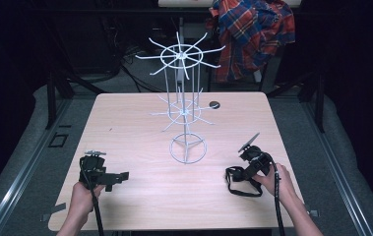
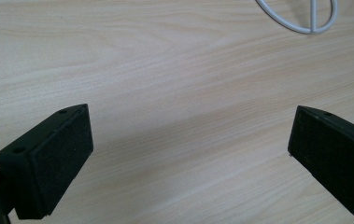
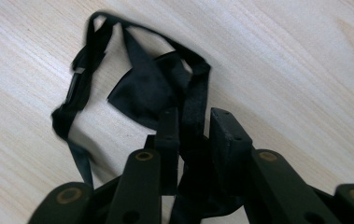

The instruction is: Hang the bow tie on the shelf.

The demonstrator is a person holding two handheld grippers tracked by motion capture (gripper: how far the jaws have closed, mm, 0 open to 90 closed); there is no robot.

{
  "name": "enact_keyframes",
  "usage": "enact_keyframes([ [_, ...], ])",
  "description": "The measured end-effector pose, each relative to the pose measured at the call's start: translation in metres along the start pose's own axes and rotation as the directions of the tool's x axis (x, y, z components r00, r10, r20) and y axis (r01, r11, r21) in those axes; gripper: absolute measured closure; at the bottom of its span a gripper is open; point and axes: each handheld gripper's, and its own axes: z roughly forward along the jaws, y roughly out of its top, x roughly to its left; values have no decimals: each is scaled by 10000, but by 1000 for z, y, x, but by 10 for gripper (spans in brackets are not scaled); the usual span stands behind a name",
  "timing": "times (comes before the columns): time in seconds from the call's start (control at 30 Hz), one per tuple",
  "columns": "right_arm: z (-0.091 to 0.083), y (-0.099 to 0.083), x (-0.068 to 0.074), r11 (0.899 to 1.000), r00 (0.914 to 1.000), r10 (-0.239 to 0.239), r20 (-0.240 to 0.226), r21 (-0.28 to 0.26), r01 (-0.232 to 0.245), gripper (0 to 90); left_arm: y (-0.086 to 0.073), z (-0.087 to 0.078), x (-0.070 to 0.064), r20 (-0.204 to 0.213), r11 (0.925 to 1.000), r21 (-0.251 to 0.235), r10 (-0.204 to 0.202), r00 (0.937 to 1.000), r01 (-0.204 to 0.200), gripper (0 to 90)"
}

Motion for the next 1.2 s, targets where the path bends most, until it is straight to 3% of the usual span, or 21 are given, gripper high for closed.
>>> enact_keyframes([
  [0.13, -2, 0, 0, 10000, 10000, 0, 9, -67, 0, 799, 0, 0, 0, -3, 10000, -9, -13, 10000, 13, 1],
  [0.17, -1, -1, 1, 9993, 9999, 164, 9, -347, -164, 812, 0, 0, 0, 3, 10000, -12, -2, 10000, 2, 1],
  [0.2, -4, -1, -1, 9998, 10000, -43, -81, -186, 41, 827, 0, 0, 0, 9, 10000, -9, 8, 10000, -8, 1],
  [0.27, -3, -3, 3, 9936, 9988, 462, -169, -1022, -476, 875, 0, 0, 0, 22, 10000, 11, 26, 10000, -26, 1],
  [0.4, -12, -3, 2, 9944, 9998, 196, -96, -1034, -205, 882, 0, 0, 0, 10, 10000, 12, 19, 10000, -19, 1],
  [0.47, -17, -2, 2, 9969, 10000, -83, -31, -781, 80, 884, 0, 0, -1, 7, 10000, 6, 29, 10000, -29, 1],
  [0.63, -26, -2, 6, 9875, 9998, 164, -72, -1567, -173, 886, 1, 0, 0, 10, 10000, 42, 26, 10000, -26, 1],
  [0.7, -29, -2, 5, 9891, 10000, -42, -7, -1473, 40, 886, 1, 0, 0, 8, 10000, 47, 27, 10000, -27, 1],
  [0.73, -34, -2, 8, 9844, 10000, 11, 59, -1758, 0, 887, 1, 1, -1, 10, 10000, 47, 31, 10000, -31, 1],
  [0.8, -41, -2, 9, 9831, 9994, -143, 326, -1817, 200, 889, 1, 1, -1, -6, 10000, 59, 34, 10000, -34, 1],
  [0.83, -40, -3, 12, 9751, 9997, -7, 263, -2216, 65, 889, 1, 1, -1, -7, 10000, 63, 27, 10000, -27, 1],
  [0.9, -44, -2, 12, 9793, 9995, -199, 242, -2011, 244, 889, 1, 1, -1, -6, 10000, 63, 27, 10000, -27, 1],
  [1.03, -50, -3, 14, 9745, 9987, -313, 402, -2208, 394, 889, 1, 1, -1, -25, 10000, 74, 19, 10000, -19, 1],
  [1.07, -51, -3, 15, 9686, 9991, -171, 383, -2471, 260, 889, 0, 1, -1, -18, 10000, 85, 14, 10000, -14, 1],
  [1.2, -57, -3, 14, 9707, 9983, -386, 435, -2356, 478, 889, 1, 2, -1, -15, 9999, 111, 39, 10000, -39, 1],
])
